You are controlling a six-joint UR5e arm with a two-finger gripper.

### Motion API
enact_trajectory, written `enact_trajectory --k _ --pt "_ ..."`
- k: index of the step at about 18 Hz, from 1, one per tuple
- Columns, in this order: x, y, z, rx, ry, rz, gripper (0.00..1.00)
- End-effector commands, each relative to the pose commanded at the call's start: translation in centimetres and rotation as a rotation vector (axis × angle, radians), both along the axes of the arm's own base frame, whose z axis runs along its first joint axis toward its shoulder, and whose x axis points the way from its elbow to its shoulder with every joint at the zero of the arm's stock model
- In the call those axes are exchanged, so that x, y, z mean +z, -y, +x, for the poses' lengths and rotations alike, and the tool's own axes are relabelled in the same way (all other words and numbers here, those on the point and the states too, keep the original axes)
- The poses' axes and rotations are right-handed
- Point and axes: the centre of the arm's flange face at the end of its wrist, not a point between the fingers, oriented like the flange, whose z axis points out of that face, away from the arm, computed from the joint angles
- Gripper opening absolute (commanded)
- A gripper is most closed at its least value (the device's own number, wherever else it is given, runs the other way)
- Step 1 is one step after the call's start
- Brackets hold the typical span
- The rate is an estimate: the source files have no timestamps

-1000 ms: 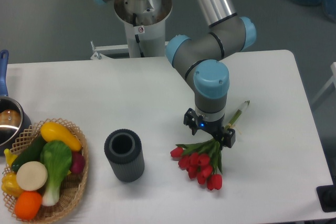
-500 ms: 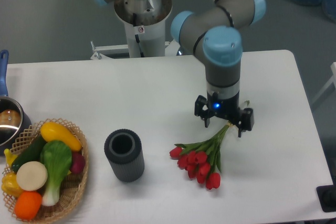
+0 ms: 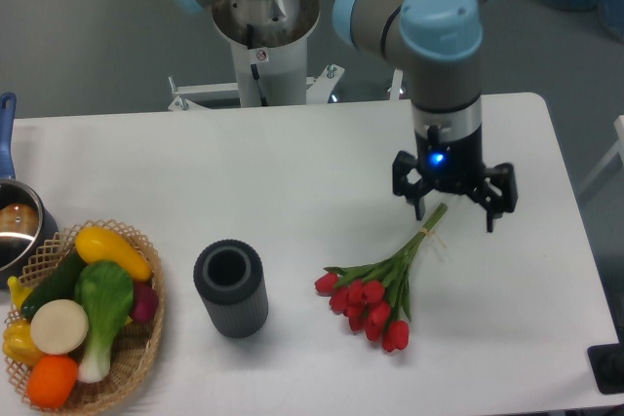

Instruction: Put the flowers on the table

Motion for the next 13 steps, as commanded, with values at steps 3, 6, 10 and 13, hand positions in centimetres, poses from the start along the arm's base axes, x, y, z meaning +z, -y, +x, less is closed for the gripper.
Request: enact_trajectory --k 3,6,10,13 --pt "0.7 2.6 -0.1 -0.080 0.019 -0.063 1.00" --pt "1.4 4.7 -0.1 -0.139 0.026 -0.059 1.00" --pt "1.7 5.4 0.2 -0.137 0.028 -0.042 1.00" --pt "1.7 5.4 0.2 -0.136 0.028 -0.042 1.00"
